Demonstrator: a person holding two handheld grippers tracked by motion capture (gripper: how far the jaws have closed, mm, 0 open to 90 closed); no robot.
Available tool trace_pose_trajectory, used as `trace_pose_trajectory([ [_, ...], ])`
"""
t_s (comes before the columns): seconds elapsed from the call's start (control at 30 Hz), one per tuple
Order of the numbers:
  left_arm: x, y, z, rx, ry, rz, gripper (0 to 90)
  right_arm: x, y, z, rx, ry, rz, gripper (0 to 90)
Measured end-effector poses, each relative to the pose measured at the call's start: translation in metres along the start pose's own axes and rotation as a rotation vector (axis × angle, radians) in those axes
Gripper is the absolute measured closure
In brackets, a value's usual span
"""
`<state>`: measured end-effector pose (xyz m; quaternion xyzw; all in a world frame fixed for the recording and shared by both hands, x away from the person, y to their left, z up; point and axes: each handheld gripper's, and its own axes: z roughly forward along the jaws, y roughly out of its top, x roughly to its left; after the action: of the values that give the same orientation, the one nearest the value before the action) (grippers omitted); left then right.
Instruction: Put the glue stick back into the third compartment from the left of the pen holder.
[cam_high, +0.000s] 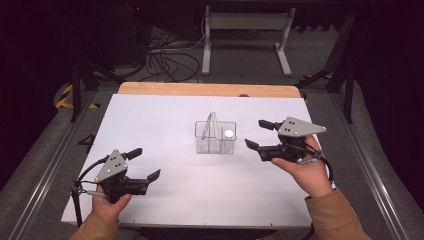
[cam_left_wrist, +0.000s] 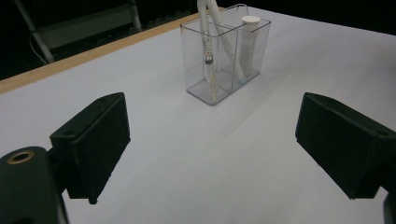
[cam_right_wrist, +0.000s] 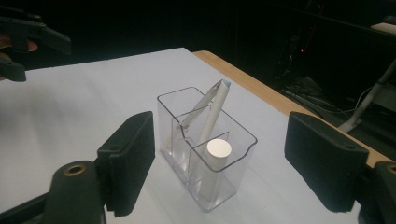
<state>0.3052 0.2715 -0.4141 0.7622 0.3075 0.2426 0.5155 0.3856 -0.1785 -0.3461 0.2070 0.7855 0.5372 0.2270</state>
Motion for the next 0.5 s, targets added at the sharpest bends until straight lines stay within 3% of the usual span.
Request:
trace_pose_trajectory([
  [0.5, -0.001, -0.001, -0.004, -0.015, 0.009, 0.002, 10.4, 0.005, -0.039, -0.01, -0.019, -0.007, 0.069, 24.8],
])
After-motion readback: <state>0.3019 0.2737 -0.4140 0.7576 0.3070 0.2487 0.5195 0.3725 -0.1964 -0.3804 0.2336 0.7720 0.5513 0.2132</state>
